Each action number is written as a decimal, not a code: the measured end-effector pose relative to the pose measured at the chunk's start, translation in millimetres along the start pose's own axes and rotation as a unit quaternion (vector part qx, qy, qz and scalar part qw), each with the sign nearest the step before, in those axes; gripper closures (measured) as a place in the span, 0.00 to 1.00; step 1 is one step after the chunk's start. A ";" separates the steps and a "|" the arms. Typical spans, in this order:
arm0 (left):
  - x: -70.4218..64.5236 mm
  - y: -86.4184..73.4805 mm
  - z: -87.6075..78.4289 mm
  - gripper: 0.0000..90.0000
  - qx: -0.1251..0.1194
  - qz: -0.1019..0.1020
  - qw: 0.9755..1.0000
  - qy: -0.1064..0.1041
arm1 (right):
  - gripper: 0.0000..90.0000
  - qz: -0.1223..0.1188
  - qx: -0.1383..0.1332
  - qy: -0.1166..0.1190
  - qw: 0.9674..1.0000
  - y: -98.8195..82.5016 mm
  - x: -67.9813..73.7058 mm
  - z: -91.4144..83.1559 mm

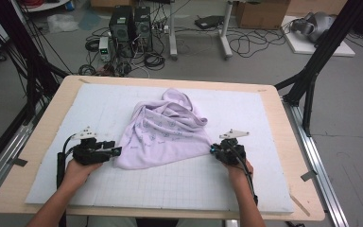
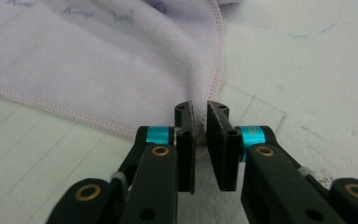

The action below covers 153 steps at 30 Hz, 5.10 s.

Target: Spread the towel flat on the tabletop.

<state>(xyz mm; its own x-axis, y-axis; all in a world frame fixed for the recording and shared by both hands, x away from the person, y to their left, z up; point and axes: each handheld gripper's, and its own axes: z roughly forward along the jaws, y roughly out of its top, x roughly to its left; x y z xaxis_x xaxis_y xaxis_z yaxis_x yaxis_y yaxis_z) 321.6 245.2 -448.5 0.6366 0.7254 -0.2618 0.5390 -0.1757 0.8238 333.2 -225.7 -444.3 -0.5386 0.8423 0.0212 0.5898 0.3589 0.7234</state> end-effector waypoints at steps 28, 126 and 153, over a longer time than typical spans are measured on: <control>-45.7 -32.4 -27.8 0.97 0.042 0.029 0.999 -0.011 | 0.93 -0.012 0.008 -0.008 1.000 -44.5 32.0 -54.5; -42.9 11.5 -11.5 0.50 -0.016 0.027 0.999 -0.017 | 0.56 -0.056 -0.035 0.047 0.997 16.0 93.0 1.0; -39.8 84.2 64.5 0.47 -0.033 0.034 0.998 -0.050 | 0.64 -0.007 -0.039 0.063 0.997 -7.2 27.5 -37.3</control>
<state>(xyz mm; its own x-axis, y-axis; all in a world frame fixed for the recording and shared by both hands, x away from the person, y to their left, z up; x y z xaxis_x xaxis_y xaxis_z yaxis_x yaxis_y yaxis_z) 377.2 158.6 -401.1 0.7247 0.6420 -0.2502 0.4574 -0.1767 0.8716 291.7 -220.2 -423.2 -0.6208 0.7783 0.0943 0.5353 0.3330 0.7762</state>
